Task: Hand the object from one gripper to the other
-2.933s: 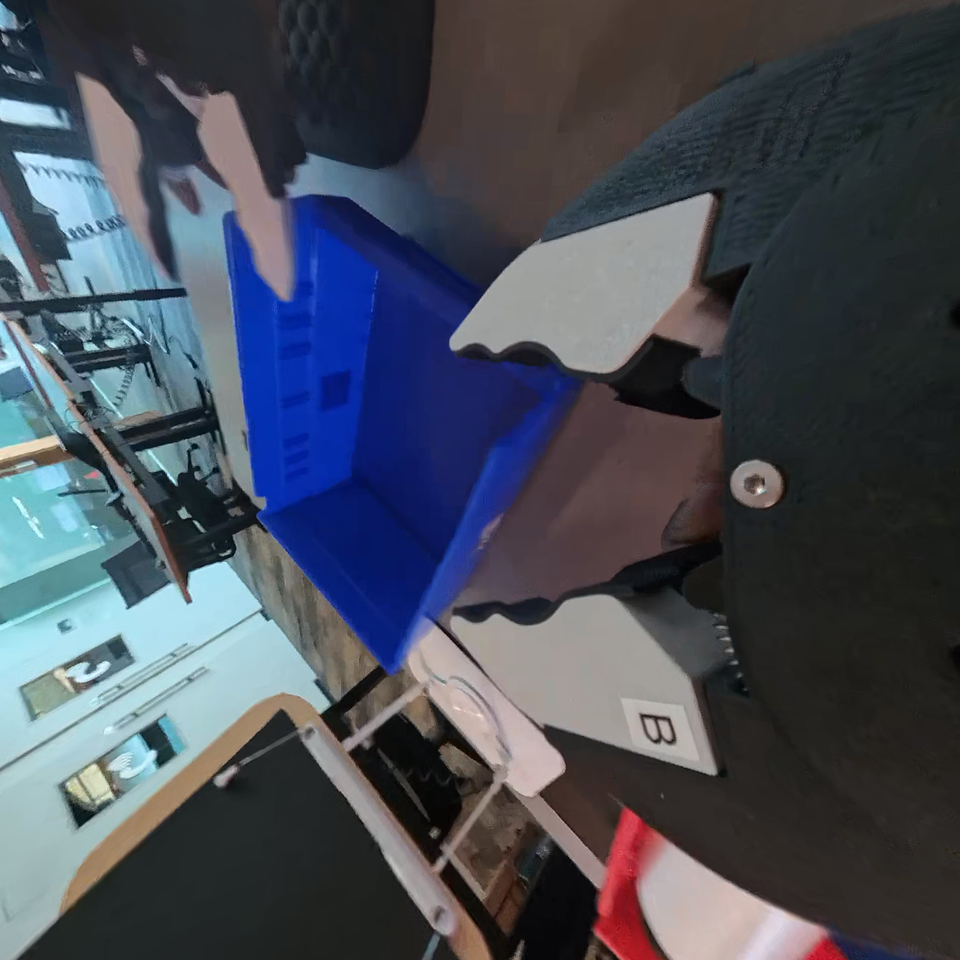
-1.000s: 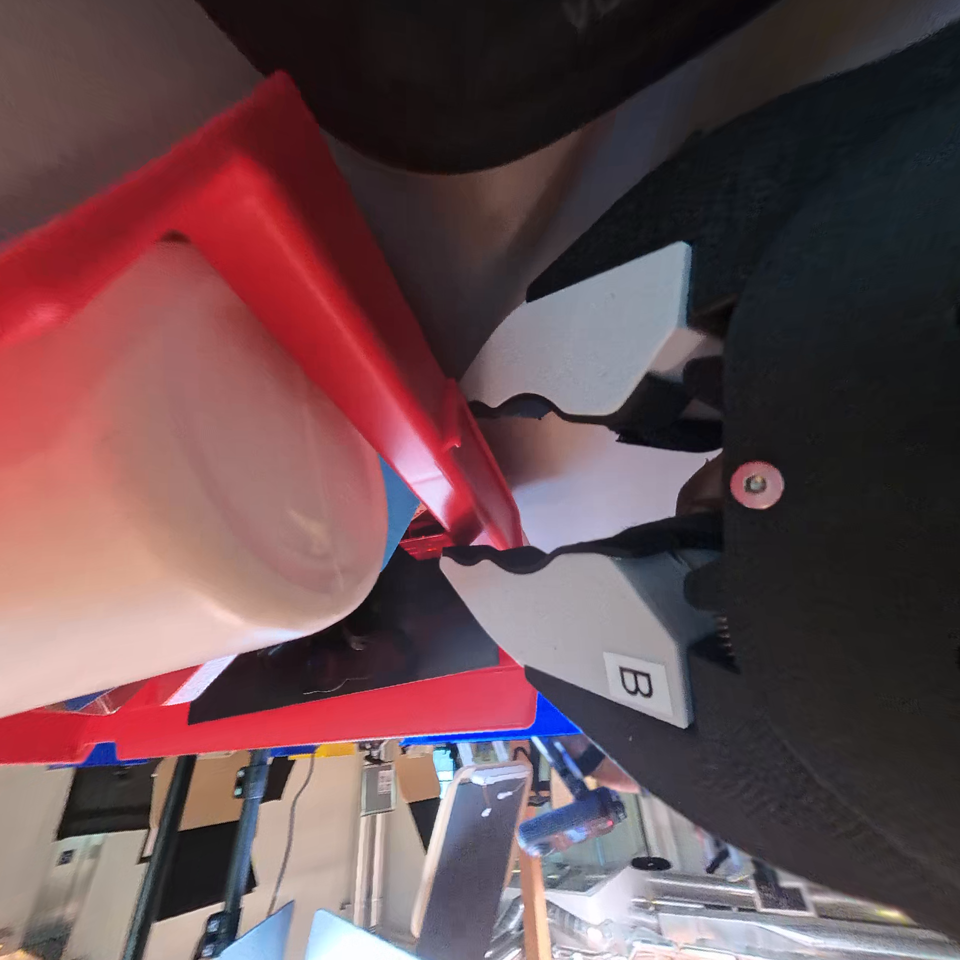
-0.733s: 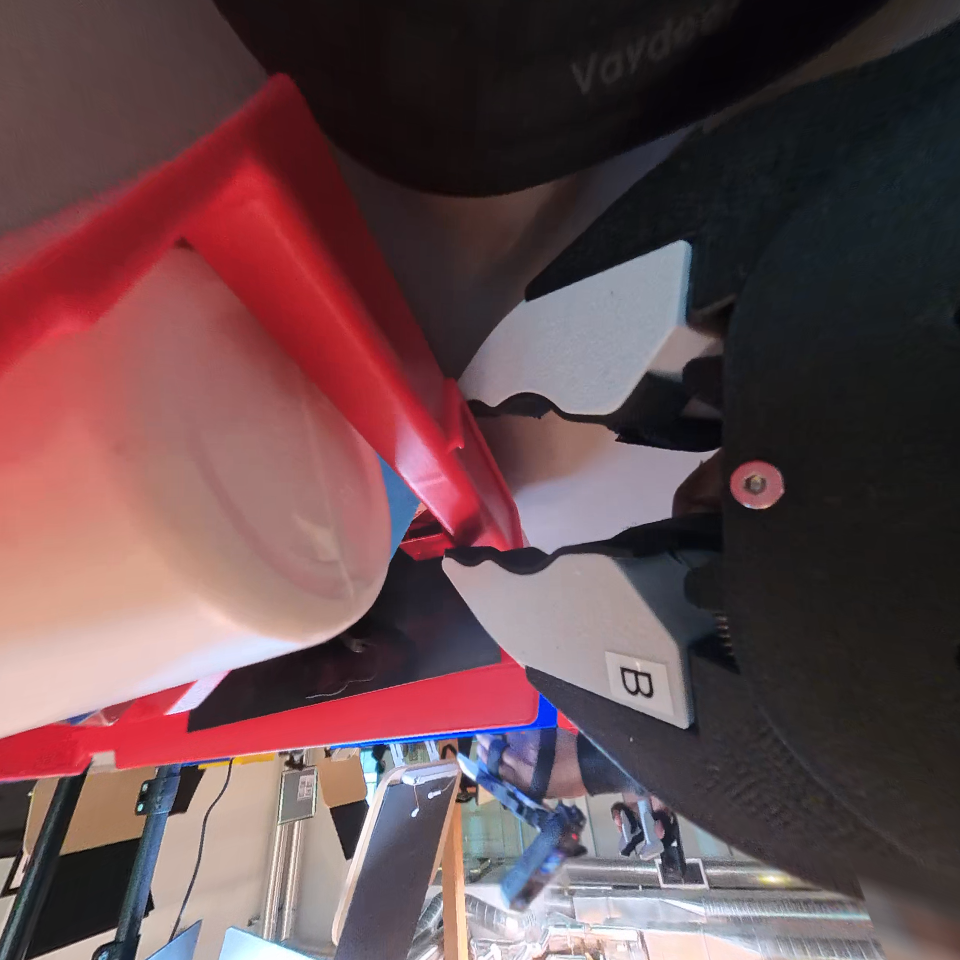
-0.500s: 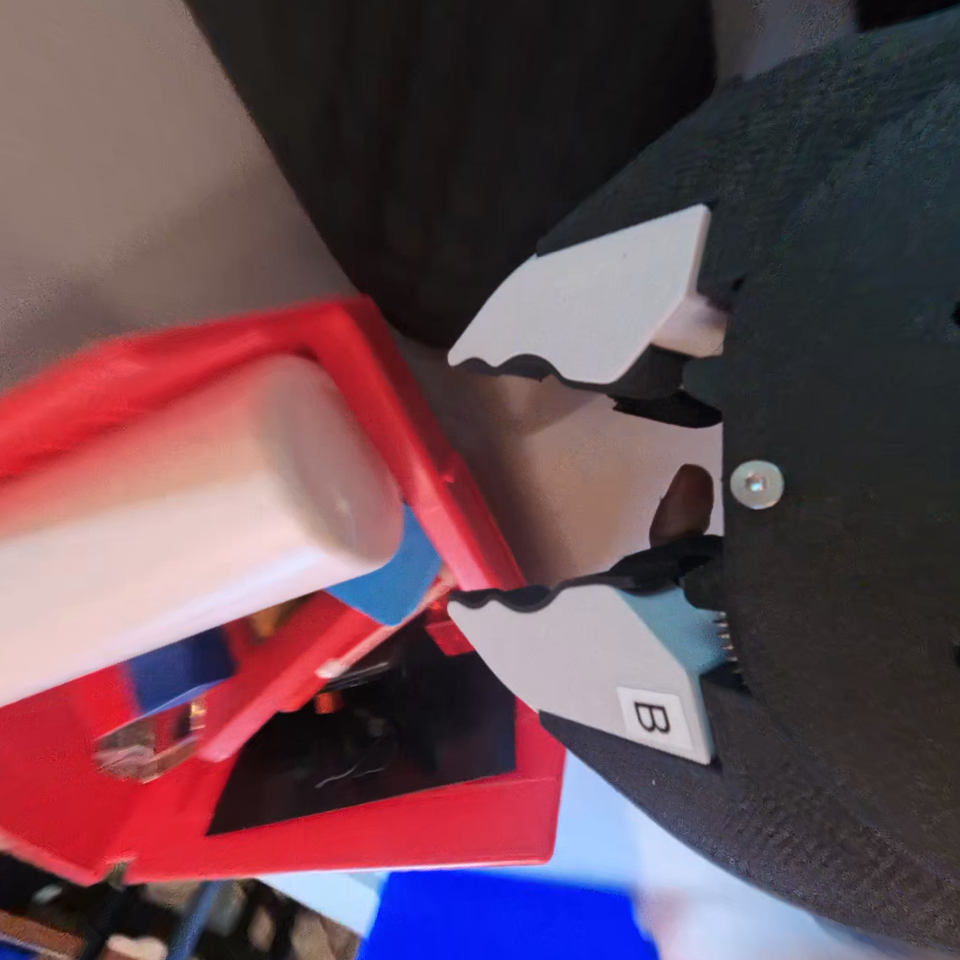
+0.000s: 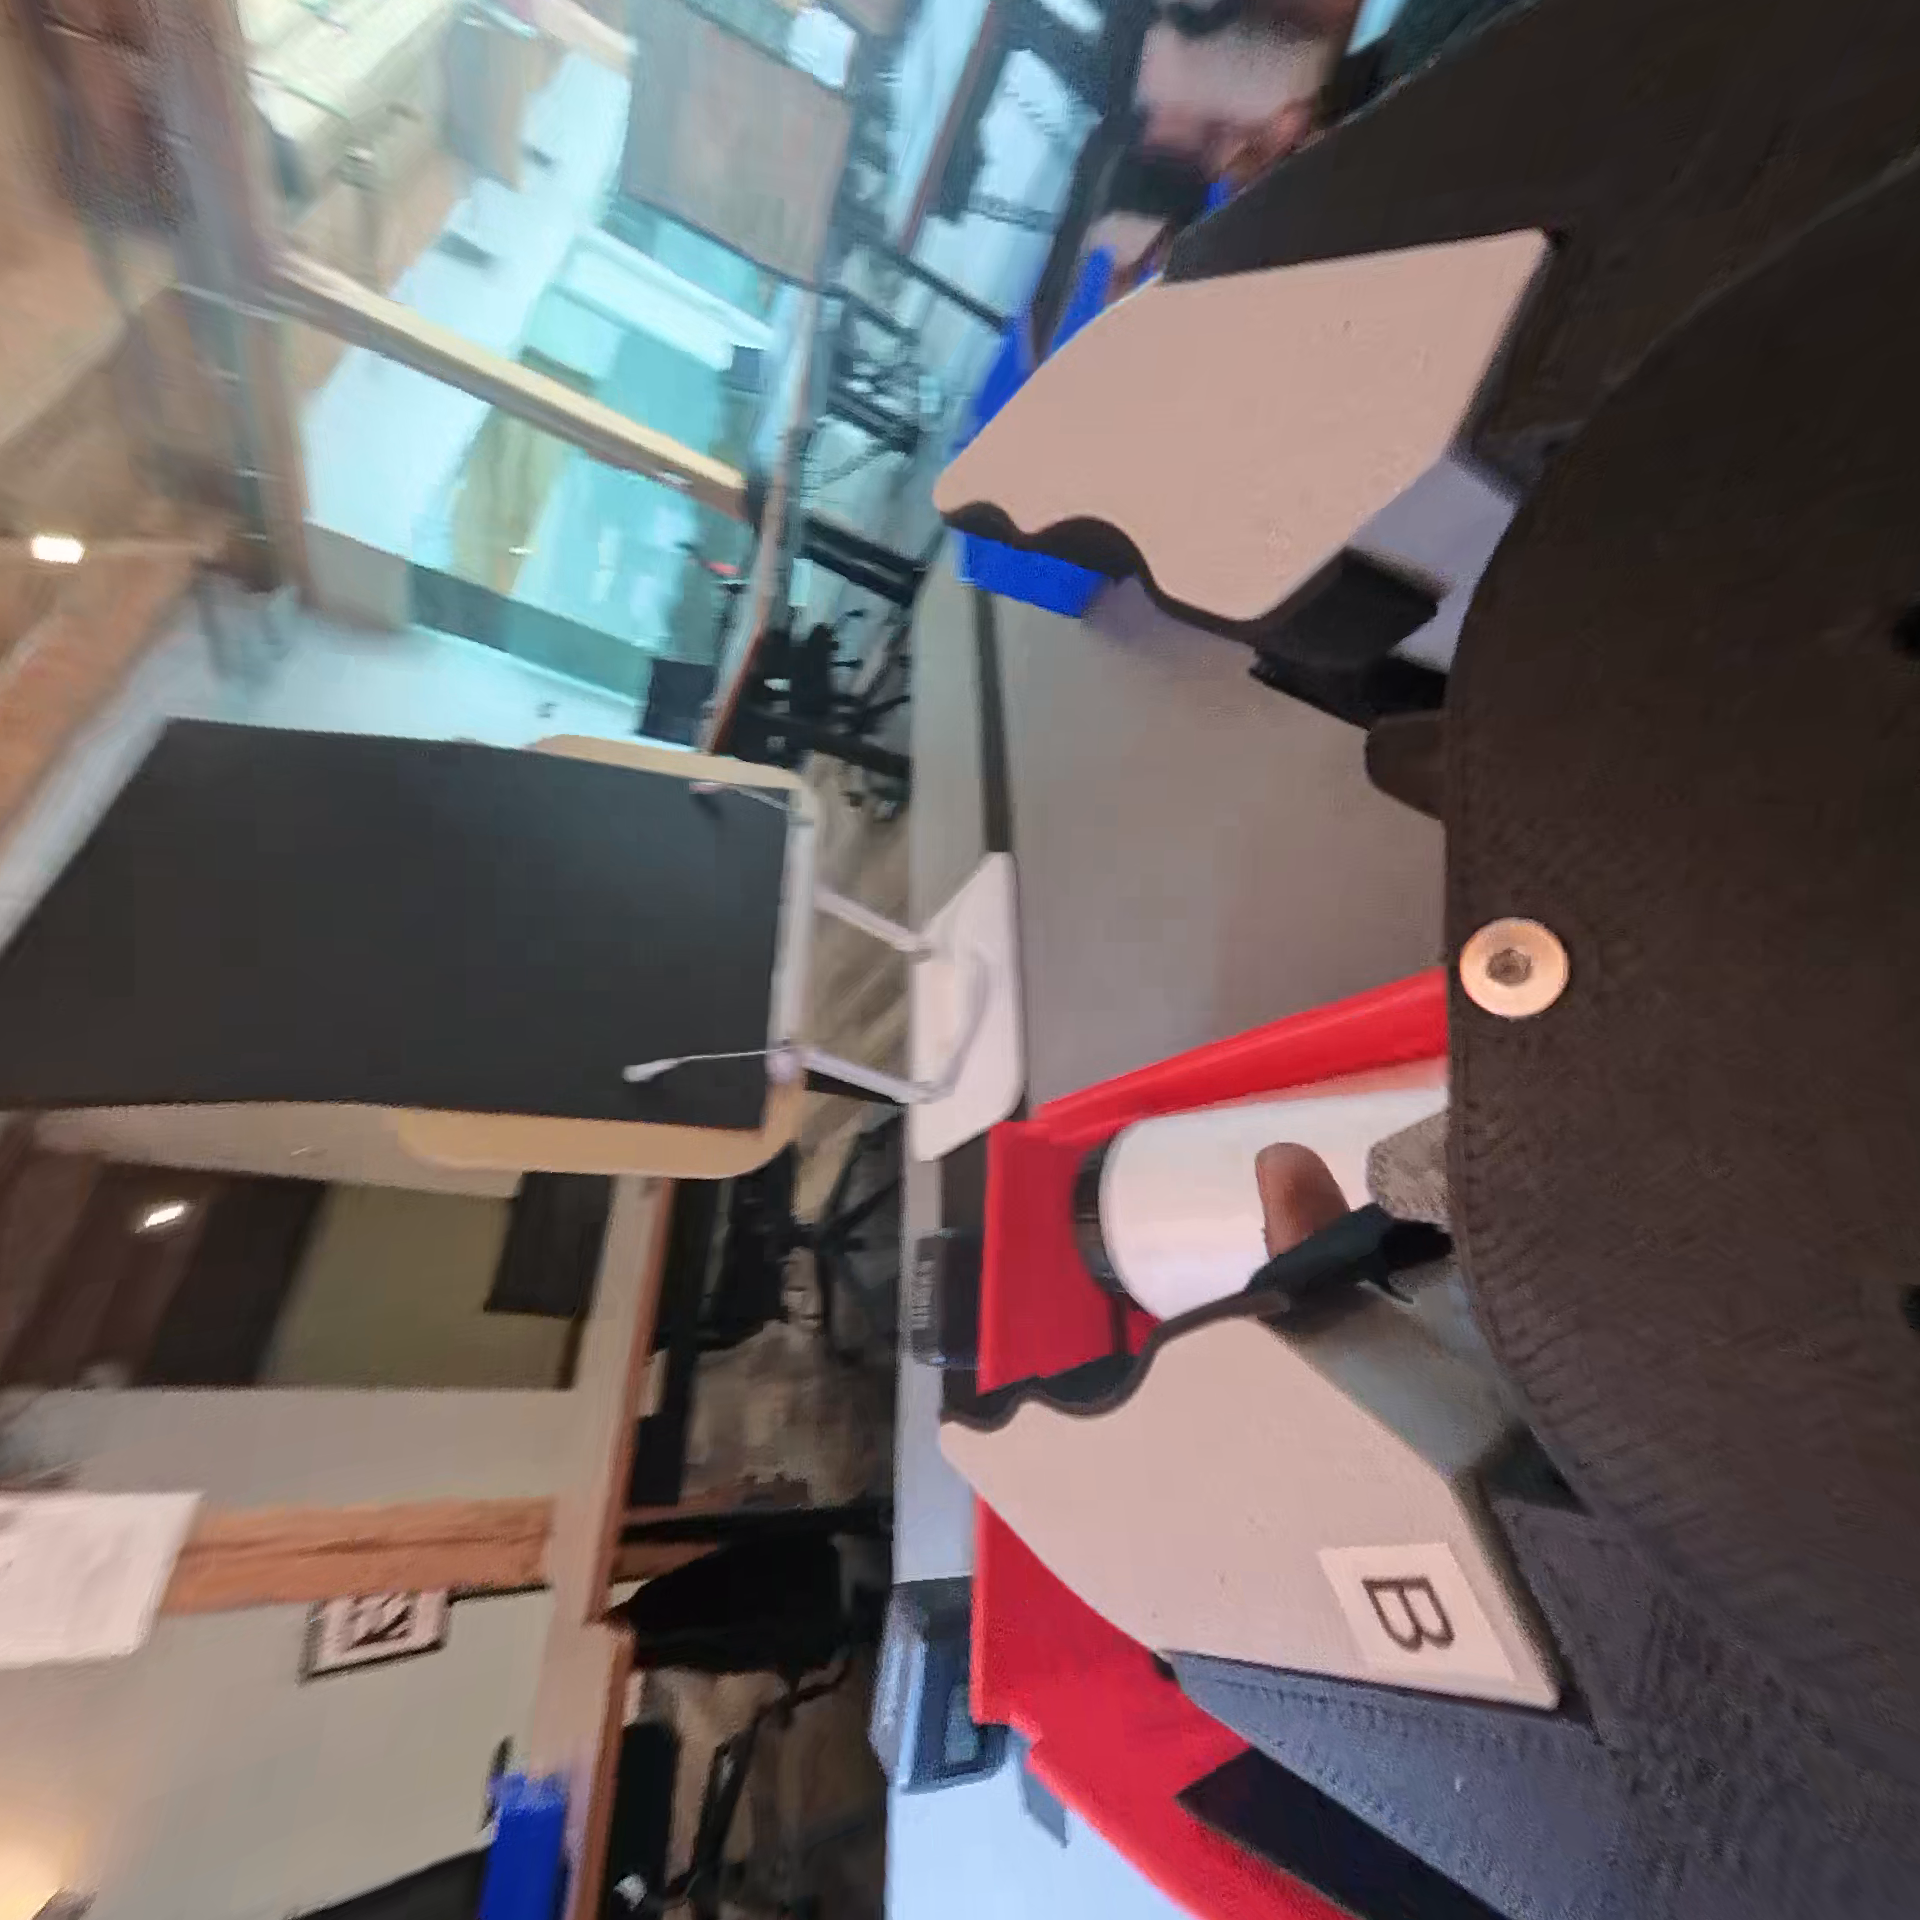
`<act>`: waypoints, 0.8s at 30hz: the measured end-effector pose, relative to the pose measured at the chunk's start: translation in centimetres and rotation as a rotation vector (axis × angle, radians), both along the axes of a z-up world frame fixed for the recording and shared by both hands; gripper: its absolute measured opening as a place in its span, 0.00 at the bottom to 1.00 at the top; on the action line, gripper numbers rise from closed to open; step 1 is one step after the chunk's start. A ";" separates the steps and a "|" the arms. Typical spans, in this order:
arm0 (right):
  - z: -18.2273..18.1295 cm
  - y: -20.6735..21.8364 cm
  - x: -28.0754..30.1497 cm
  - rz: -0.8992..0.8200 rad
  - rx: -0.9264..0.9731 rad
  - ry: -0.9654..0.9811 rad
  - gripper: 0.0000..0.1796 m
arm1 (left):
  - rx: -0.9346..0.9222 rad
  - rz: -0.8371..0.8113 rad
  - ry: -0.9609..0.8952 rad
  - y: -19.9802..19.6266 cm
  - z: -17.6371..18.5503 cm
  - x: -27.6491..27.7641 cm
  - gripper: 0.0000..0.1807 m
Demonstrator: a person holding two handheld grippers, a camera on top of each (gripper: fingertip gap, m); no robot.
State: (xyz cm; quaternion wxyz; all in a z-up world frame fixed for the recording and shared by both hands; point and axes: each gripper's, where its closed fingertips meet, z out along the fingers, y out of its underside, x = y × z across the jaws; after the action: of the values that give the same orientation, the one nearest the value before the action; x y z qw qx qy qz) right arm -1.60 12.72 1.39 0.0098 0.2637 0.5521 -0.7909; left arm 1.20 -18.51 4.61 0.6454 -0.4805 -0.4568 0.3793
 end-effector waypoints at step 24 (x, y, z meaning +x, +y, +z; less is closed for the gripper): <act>-10.6 -3.2 -7.4 -0.019 0.069 -0.105 0.55 | -0.284 0.149 -0.401 -9.0 -12.2 5.4 0.63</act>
State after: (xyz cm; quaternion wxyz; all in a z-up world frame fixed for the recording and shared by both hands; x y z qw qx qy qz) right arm -9.04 9.57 -9.21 0.0220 0.3103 0.5753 -0.7565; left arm 6.62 -27.50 -7.60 0.4383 -0.5967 -0.5521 0.3834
